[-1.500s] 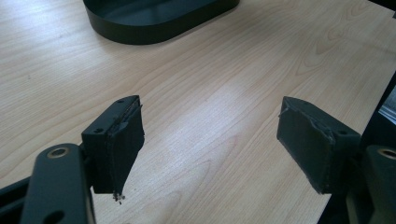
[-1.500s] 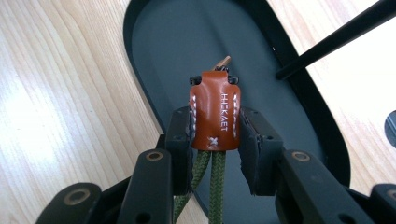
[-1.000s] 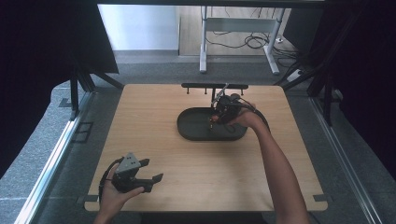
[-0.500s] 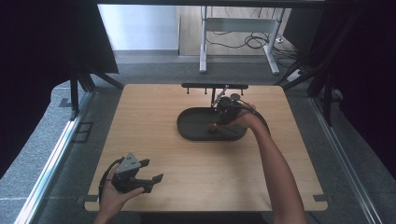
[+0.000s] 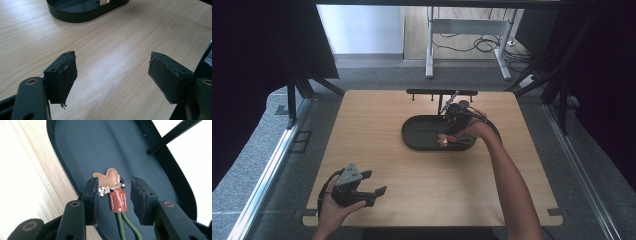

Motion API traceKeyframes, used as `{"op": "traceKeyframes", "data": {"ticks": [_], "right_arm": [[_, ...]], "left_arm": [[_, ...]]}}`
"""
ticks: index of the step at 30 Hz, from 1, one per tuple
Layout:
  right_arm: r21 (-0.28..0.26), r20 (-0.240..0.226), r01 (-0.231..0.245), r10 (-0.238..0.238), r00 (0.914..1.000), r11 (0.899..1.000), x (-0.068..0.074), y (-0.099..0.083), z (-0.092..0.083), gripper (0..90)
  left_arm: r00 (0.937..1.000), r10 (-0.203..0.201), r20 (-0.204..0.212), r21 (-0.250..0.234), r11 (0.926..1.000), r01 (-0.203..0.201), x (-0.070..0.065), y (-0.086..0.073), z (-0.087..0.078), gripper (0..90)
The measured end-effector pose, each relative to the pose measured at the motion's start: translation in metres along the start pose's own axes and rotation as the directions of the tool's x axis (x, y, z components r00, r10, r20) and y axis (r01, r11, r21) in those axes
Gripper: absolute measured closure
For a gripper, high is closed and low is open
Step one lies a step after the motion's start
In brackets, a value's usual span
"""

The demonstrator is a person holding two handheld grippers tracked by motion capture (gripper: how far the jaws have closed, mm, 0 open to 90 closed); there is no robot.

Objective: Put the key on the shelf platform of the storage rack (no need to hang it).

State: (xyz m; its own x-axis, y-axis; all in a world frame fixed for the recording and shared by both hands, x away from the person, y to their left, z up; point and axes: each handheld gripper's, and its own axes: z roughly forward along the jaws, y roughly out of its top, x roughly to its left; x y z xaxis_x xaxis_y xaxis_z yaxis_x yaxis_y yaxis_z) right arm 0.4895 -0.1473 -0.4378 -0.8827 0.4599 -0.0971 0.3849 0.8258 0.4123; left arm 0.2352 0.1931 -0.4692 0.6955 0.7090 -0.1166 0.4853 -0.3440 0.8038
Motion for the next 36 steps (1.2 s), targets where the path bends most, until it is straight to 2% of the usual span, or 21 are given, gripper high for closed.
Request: {"op": "traceKeyframes", "data": {"ticks": [4, 14, 16, 19, 25, 26, 29, 30, 31, 32, 36], "right_arm": [[-0.030, -0.007, -0.026, 0.026, 0.9996, 0.999, 0.002, -0.003, -0.007, 56.5], [-0.103, -0.025, -0.042, 0.040, 0.9989, 0.994, 0.010, -0.014, -0.025, 54.0], [-0.106, -0.029, -0.037, 0.034, 0.9990, 0.994, 0.016, -0.019, -0.031, 52.6], [-0.141, -0.043, -0.040, 0.034, 0.9985, 0.989, 0.023, -0.027, -0.037, 52.6], [-0.161, -0.056, -0.052, 0.044, 0.9975, 0.986, 0.034, -0.044, -0.040, 51.6], [-0.173, -0.060, -0.064, 0.055, 0.9967, 0.983, 0.039, -0.052, -0.041, 51.3], [-0.194, -0.062, -0.069, 0.058, 0.9964, 0.979, 0.043, -0.059, -0.042, 51.1], [-0.209, -0.056, -0.073, 0.063, 0.9965, 0.975, 0.049, -0.068, -0.045, 50.7], [-0.209, -0.056, -0.073, 0.063, 0.9965, 0.975, 0.049, -0.068, -0.045, 50.7], [-0.226, -0.058, -0.095, 0.084, 0.9948, 0.969, 0.055, -0.076, -0.047, 50.5], [-0.252, -0.045, -0.107, 0.099, 0.9941, 0.962, 0.066, -0.090, -0.050, 50.3]], "left_arm": [[1.0000, 0.000, -0.001, -0.002, 1.0000, 0.000, 0.000, 0.000, -0.001, 23.1], [0.9999, 0.010, 0.002, 0.006, 0.9999, -0.010, -0.002, 0.001, 0.001, 23.1], [0.9999, 0.010, 0.003, 0.008, 0.9999, -0.010, -0.003, 0.001, 0.002, 23.1], [1.0000, 0.008, 0.005, 0.008, 0.9999, -0.008, -0.004, 0.001, 0.003, 23.0], [0.9998, 0.018, 0.006, 0.012, 0.9998, -0.018, -0.006, 0.002, 0.004, 23.0], [0.9998, 0.017, 0.007, 0.011, 0.9998, -0.017, -0.007, 0.002, 0.005, 23.0], [0.9998, 0.020, 0.008, 0.013, 0.9997, -0.020, -0.008, 0.002, 0.005, 23.0], [0.9998, 0.020, 0.007, 0.014, 0.9997, -0.020, -0.008, 0.002, 0.006, 23.0], [0.9998, 0.020, 0.008, 0.013, 0.9997, -0.020, -0.008, 0.002, 0.006, 23.0], [0.9997, 0.024, 0.007, 0.017, 0.9996, -0.024, -0.008, 0.002, 0.006, 23.0], [0.9997, 0.022, 0.008, 0.017, 0.9996, -0.022, -0.009, 0.002, 0.006, 23.0]]}}
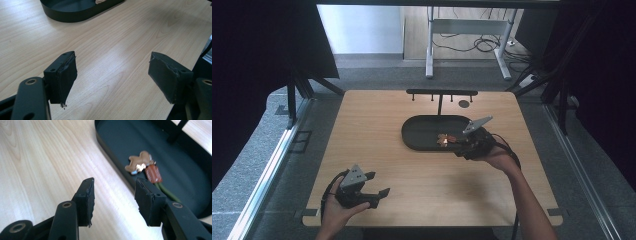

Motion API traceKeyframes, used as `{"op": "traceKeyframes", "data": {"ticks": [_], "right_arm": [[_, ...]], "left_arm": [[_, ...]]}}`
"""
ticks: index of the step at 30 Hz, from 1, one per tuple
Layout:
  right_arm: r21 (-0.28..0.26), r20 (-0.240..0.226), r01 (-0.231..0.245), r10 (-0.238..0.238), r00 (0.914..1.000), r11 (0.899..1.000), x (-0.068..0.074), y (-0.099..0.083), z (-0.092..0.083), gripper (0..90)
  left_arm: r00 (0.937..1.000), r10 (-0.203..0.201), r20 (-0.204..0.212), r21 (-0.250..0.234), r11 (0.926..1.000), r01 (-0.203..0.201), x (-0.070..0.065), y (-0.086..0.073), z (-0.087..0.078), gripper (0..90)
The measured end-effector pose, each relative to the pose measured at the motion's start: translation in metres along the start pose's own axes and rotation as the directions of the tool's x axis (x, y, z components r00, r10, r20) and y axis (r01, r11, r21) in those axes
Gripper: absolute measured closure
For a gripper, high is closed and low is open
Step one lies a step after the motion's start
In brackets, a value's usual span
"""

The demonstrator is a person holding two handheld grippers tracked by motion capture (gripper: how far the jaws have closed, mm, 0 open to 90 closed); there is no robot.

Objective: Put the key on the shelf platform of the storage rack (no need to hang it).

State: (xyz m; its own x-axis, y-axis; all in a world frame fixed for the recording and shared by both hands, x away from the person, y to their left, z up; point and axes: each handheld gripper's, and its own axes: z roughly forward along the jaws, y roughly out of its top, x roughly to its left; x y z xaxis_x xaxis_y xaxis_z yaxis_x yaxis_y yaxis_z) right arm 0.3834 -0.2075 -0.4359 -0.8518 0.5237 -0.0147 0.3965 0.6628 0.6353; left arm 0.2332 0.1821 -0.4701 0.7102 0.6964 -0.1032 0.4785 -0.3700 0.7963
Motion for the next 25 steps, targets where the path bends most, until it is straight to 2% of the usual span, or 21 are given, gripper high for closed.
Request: {"op": "traceKeyframes", "data": {"ticks": [3, 4, 5, 6, 9, 12, 18, 20, 21, 22, 23, 25], "right_arm": [[-0.034, 0.010, -0.014, 0.015, 0.9998, 0.999, 0.013, -0.019, -0.007, 49.9], [-0.034, 0.010, -0.014, 0.015, 0.9998, 0.999, 0.013, -0.019, -0.007, 49.9], [-0.045, 0.009, -0.018, 0.019, 0.9998, 0.999, 0.019, -0.029, -0.010, 49.4], [-0.045, 0.009, -0.018, 0.019, 0.9998, 0.999, 0.019, -0.029, -0.010, 49.4], [-0.067, 0.006, -0.034, 0.034, 0.9994, 0.997, 0.029, -0.050, -0.012, 49.0], [-0.080, 0.013, -0.054, 0.055, 0.9984, 0.995, 0.032, -0.065, -0.011, 49.0], [-0.105, 0.004, -0.087, 0.088, 0.9961, 0.991, 0.034, -0.082, -0.007, 47.7], [-0.098, 0.014, -0.082, 0.084, 0.9964, 0.992, 0.034, -0.081, -0.007, 47.0], [-0.116, 0.033, -0.080, 0.085, 0.9959, 0.990, 0.033, -0.081, -0.011, 45.5], [-0.116, 0.033, -0.080, 0.085, 0.9959, 0.990, 0.033, -0.081, -0.011, 45.5], [-0.138, 0.033, -0.097, 0.102, 0.9942, 0.986, 0.033, -0.081, -0.012, 42.9], [-0.136, 0.039, -0.097, 0.103, 0.9939, 0.986, 0.033, -0.082, -0.011, 41.5]], "left_arm": [[1.0000, 0.005, -0.001, 0.005, 1.0000, -0.005, -0.002, 0.000, 0.001, 23.0], [1.0000, 0.005, -0.001, 0.005, 1.0000, -0.005, -0.002, 0.000, 0.001, 23.0], [1.0000, 0.004, -0.001, 0.005, 1.0000, -0.004, -0.002, 0.001, 0.001, 23.0], [1.0000, 0.007, 0.000, 0.005, 1.0000, -0.007, -0.003, 0.001, 0.001, 23.0], [1.0000, 0.007, -0.002, 0.009, 0.9999, -0.007, -0.004, 0.001, 0.003, 23.0], [1.0000, 0.008, -0.002, 0.011, 0.9999, -0.008, -0.004, 0.001, 0.004, 23.0], [0.9999, 0.013, -0.006, 0.016, 0.9998, -0.013, -0.006, 0.001, 0.005, 23.0], [0.9999, 0.015, -0.005, 0.014, 0.9998, -0.015, -0.007, 0.001, 0.004, 23.0], [0.9998, 0.017, -0.008, 0.014, 0.9998, -0.017, -0.007, 0.001, 0.004, 23.0], [0.9998, 0.017, -0.008, 0.014, 0.9998, -0.017, -0.007, 0.001, 0.004, 23.0], [0.9998, 0.017, -0.011, 0.014, 0.9998, -0.017, -0.006, 0.001, 0.003, 22.9], [0.9998, 0.018, -0.011, 0.013, 0.9998, -0.018, -0.006, 0.001, 0.003, 22.9]]}}
